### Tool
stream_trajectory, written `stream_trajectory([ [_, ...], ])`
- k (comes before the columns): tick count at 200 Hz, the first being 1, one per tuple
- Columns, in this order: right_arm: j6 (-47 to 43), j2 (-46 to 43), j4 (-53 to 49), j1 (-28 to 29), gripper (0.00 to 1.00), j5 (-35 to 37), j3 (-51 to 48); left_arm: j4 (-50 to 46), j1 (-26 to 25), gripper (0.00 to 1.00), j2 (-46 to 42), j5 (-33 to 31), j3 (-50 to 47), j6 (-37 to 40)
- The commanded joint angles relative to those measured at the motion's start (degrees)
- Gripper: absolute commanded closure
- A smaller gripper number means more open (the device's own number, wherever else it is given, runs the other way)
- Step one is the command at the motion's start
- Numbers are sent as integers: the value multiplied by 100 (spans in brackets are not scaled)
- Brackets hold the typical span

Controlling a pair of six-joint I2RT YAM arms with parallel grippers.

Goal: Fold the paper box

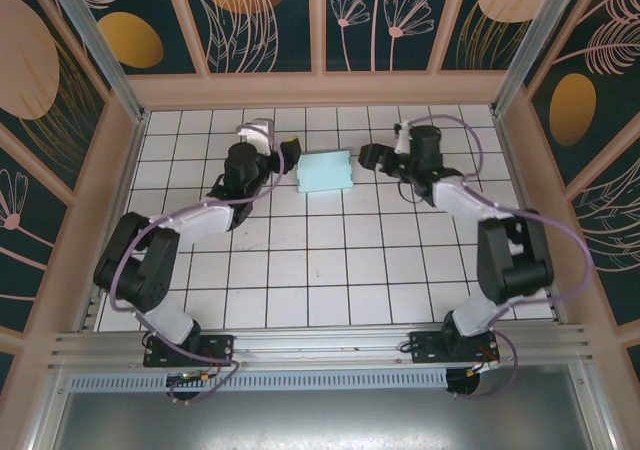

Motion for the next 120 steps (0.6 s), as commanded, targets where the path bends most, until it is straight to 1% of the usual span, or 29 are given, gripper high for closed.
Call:
stream_trajectory([
  [1,-587,861,-582,203,13,905,893,-1218,44,26,655,428,652,-995],
  [15,-631,1405,-799,225,14,969,1456,-1607,45,25,1014,457,1035,-1096],
  [32,-740,1972,-1092,278,18,1096,2028,-1984,62,25,1459,437,1465,-1103],
  [56,-874,2533,-1406,331,23,1165,2524,-2241,123,33,1923,355,1852,-1098],
  [79,-952,2849,-1683,379,27,1328,2783,-2433,187,39,2245,270,2055,-1041],
  [96,-1031,2973,-1854,421,28,1428,2878,-2575,194,42,2400,254,2136,-977],
  [120,-946,2958,-1900,450,29,1256,2822,-2769,194,44,2568,326,2180,-896],
])
